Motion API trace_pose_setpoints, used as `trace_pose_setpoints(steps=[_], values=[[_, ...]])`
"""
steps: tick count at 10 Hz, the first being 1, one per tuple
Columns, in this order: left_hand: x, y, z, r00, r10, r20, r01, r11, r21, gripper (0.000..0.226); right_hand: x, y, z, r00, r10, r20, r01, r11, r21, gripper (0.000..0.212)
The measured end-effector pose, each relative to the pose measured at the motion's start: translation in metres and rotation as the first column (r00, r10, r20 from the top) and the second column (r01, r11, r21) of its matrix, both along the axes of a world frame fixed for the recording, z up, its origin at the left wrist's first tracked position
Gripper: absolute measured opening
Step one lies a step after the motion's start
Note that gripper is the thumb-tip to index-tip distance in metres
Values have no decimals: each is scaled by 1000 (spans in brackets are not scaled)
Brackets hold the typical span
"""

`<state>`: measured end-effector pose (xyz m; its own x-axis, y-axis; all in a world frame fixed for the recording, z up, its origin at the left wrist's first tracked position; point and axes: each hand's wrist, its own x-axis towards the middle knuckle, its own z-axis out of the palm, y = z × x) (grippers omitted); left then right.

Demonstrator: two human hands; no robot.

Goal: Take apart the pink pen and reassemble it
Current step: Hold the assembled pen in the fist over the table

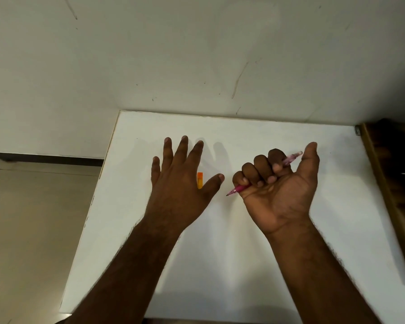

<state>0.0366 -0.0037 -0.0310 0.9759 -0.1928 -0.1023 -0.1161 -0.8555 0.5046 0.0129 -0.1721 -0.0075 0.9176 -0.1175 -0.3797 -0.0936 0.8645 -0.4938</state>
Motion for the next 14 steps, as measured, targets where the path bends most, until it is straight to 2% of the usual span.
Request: trace_pose_setpoints(steps=[1, 3, 4, 6, 9, 14], values=[[0, 0, 1, 1000, 0, 1, 0, 1000, -1, 83, 0, 0, -1, 1000, -1, 6, 1, 1000, -29, 56], [-1, 0, 0, 1000, 1, 4, -1, 1000, 1, 83, -1, 0, -1, 1000, 12, -14, -12, 1000, -5, 62], [0, 1, -1, 1000, 2, 0, -2, 1000, 2, 83, 0, 0, -1, 1000, 10, -10, -10, 1000, -14, 57], [0, 1, -2, 1000, 0, 0, 0, 1000, 3, 83, 0, 1, -1, 1000, 21, -10, -21, 1000, -7, 65], [0, 0, -3, 1000, -2, -10, 2, 1000, 16, 83, 0, 1, -1, 998, 60, -30, -61, 998, -19, 62], [0, 1, -2, 1000, 0, -6, 0, 1000, 16, 84, -1, 0, -2, 1000, 17, -18, -17, 1000, 0, 65]])
